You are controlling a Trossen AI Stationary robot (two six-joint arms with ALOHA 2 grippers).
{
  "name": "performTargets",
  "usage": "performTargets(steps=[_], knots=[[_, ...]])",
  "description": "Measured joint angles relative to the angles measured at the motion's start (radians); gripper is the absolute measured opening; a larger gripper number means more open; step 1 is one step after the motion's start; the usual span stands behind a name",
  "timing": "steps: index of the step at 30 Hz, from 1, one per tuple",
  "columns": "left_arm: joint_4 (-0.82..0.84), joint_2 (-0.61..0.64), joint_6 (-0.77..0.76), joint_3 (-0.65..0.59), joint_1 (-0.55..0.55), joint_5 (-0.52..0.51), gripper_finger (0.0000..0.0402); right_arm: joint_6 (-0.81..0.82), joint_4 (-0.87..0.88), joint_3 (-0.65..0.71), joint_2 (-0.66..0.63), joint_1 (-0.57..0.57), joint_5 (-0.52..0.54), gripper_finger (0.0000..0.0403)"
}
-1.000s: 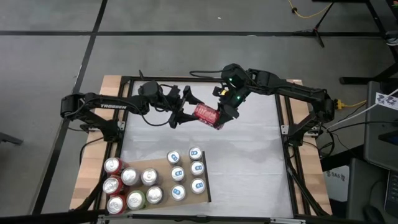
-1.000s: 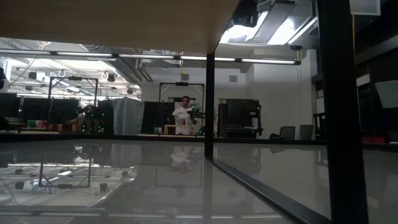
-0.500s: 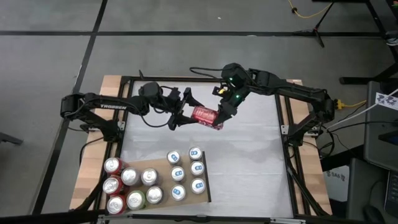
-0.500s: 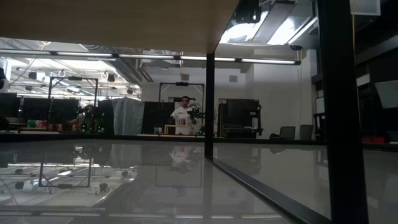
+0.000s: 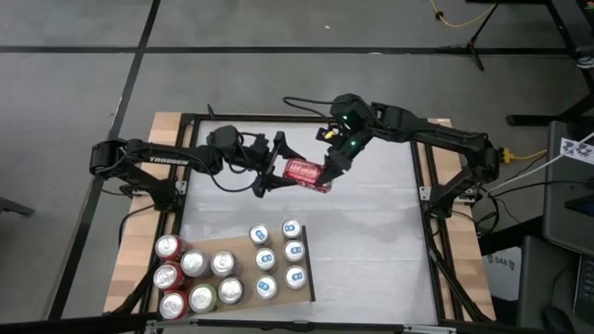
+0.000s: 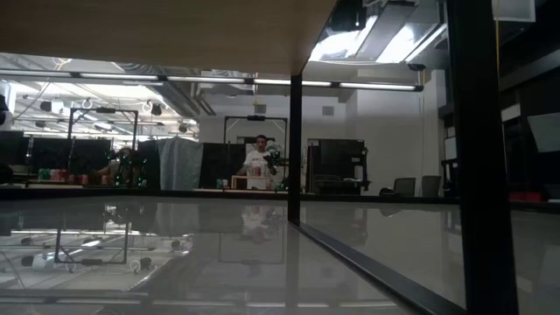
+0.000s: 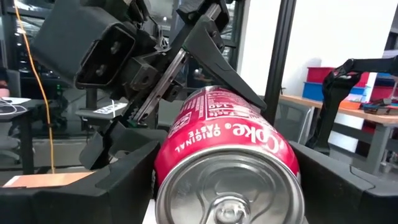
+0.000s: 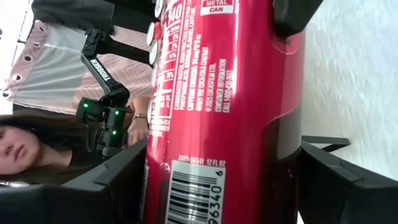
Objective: Place canned beverage on shelf
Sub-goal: Put the red soda can on the shelf aligned with the silver soda cans
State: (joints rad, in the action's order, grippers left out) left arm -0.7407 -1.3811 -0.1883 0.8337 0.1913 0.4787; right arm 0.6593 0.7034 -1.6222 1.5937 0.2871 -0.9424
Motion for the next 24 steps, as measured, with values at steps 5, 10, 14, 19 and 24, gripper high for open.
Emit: performTargets(steps=[5,10,14,19,24], knots=[[0.007,-0.002,0.034,0.0,-0.007,-0.017,0.0323,0.022,-0.014,0.0,0.016,-0.005,-0.001,0.0302],[0.007,-0.001,0.043,0.0,-0.01,-0.013,0.0317,0.026,-0.033,0.0,0.022,-0.013,-0.001,0.0302],[0.012,-0.001,0.054,0.0,-0.01,-0.011,0.0296,0.04,-0.032,0.0,0.021,-0.013,-0.001,0.0302],[0.01,-0.001,0.06,0.0,-0.009,-0.014,0.0282,0.042,-0.041,0.0,0.021,-0.013,-0.001,0.0304],[0.006,-0.001,0.062,0.0,-0.009,-0.017,0.0282,0.043,-0.046,0.0,0.021,-0.013,-0.023,0.0322]])
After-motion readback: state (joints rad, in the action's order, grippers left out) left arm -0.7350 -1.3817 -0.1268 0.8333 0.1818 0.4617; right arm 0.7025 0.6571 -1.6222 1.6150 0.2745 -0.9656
